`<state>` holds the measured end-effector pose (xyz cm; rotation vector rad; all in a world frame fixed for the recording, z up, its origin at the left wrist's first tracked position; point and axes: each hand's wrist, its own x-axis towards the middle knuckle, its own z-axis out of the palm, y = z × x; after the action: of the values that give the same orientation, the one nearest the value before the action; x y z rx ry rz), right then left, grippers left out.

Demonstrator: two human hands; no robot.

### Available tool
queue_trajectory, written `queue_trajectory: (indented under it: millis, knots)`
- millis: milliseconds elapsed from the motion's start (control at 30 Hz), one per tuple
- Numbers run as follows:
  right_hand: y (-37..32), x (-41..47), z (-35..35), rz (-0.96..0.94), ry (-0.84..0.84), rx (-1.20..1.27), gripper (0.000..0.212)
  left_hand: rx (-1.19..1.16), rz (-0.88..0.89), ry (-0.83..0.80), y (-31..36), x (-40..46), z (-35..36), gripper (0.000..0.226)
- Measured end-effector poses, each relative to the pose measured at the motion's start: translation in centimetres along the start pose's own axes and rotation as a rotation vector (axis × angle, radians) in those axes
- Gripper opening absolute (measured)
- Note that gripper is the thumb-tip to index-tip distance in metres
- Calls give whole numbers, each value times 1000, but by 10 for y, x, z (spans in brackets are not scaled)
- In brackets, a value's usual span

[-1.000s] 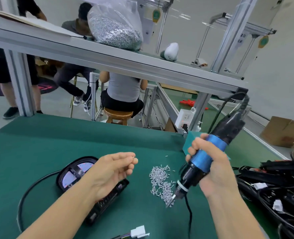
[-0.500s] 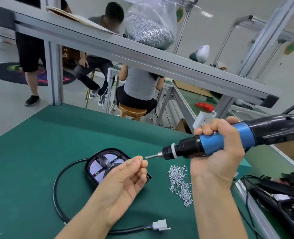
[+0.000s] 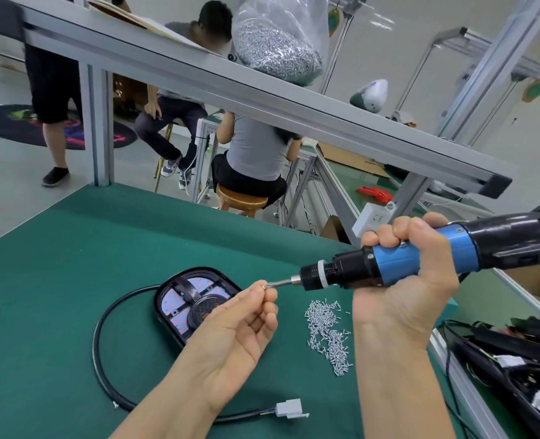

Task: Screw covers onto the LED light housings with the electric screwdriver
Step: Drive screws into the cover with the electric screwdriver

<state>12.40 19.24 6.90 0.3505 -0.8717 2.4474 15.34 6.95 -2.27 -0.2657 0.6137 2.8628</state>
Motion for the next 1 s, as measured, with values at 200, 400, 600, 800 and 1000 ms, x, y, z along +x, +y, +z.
queue_trajectory:
  millis: [200, 400, 600, 800, 1000]
  knots:
    - [-1, 1, -3, -3, -6, 13, 23, -50, -25, 10, -3, 0, 7, 11]
    - [0, 2, -4, 7, -2, 7, 24, -81, -39, 17, -7, 1, 6, 13]
    - [2, 1, -6, -2, -3, 17, 23, -42, 55, 26, -10, 3, 3, 10]
    - [10, -1, -9, -28, -7, 17, 21, 106, 239, 71, -15, 8, -5, 12]
    - [17, 4, -13, -13, -10, 35, 20, 333, 273, 48, -1, 8, -12, 18]
